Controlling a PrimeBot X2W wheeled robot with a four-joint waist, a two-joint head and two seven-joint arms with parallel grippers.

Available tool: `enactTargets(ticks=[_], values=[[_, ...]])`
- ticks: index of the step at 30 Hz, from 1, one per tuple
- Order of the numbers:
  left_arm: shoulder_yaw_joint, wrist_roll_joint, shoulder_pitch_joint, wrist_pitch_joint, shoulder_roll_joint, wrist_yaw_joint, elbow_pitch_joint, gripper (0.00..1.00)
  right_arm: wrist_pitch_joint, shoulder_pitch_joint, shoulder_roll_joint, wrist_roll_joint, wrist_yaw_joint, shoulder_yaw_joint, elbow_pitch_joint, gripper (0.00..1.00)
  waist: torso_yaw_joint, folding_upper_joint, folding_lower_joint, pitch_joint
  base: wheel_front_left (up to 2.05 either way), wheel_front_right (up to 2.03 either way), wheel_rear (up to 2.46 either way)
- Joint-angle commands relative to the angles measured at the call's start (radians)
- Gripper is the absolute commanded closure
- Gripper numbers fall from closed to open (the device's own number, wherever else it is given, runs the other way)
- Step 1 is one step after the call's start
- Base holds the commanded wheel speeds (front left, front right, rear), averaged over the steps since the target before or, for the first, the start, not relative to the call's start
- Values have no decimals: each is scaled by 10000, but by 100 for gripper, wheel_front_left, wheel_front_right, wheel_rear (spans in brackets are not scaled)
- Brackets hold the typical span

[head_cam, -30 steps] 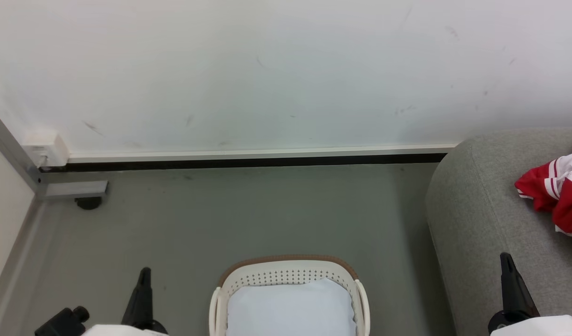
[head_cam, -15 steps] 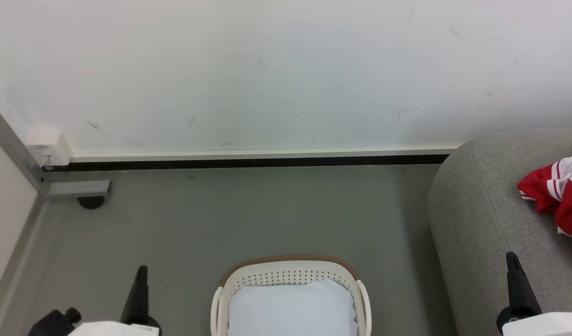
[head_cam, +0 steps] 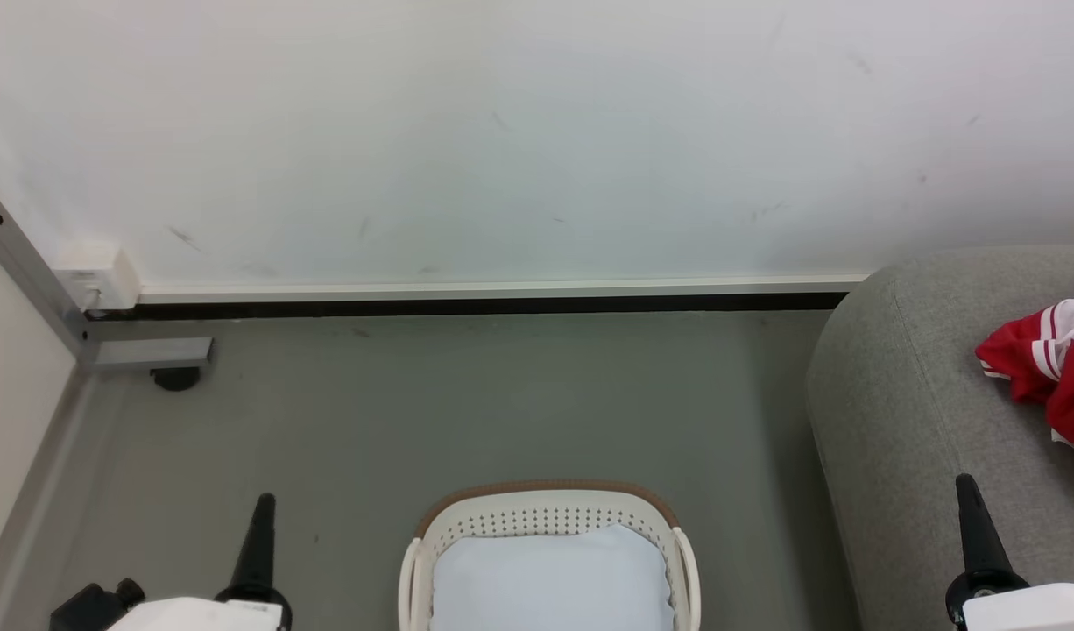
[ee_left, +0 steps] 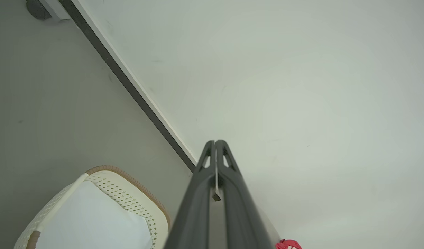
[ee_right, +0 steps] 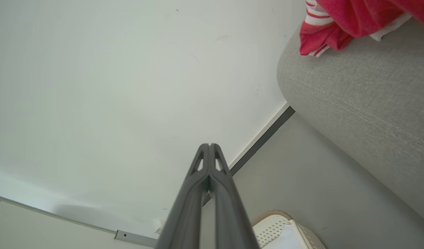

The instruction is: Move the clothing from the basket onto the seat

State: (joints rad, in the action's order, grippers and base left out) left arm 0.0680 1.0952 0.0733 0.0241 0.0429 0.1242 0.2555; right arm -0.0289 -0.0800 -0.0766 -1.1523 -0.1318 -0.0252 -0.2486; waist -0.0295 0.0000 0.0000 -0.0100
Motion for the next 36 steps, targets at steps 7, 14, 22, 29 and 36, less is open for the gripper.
enactTargets(ticks=[7, 14, 22, 29, 36], values=[[118, 857, 213, -228, 84, 63, -115, 100, 208, -249, 6, -776, 11, -170, 104, 100, 32, 0, 0, 7, 0, 0, 0], [172, 1520, 243, -405, 89, 69, -116, 100, 391, -265, 36, -1370, 12, -281, 100, 100, 65, 0, 0, 15, 0, 0, 0], [233, 2237, 273, -585, 94, 77, -116, 100, 591, -266, 72, -2003, 14, -391, 94, 100, 102, 0, 0, 24, 0, 0, 0], [285, 2824, 301, -761, 99, 81, -118, 100, 752, -284, 103, -2521, 15, -488, 89, 100, 134, 0, 0, 31, 0, 0, 0], [332, 3355, 317, -904, 103, 80, -119, 100, 909, -292, 136, -2992, 16, -581, 83, 100, 167, 0, 0, 39, 0, 0, 0]])
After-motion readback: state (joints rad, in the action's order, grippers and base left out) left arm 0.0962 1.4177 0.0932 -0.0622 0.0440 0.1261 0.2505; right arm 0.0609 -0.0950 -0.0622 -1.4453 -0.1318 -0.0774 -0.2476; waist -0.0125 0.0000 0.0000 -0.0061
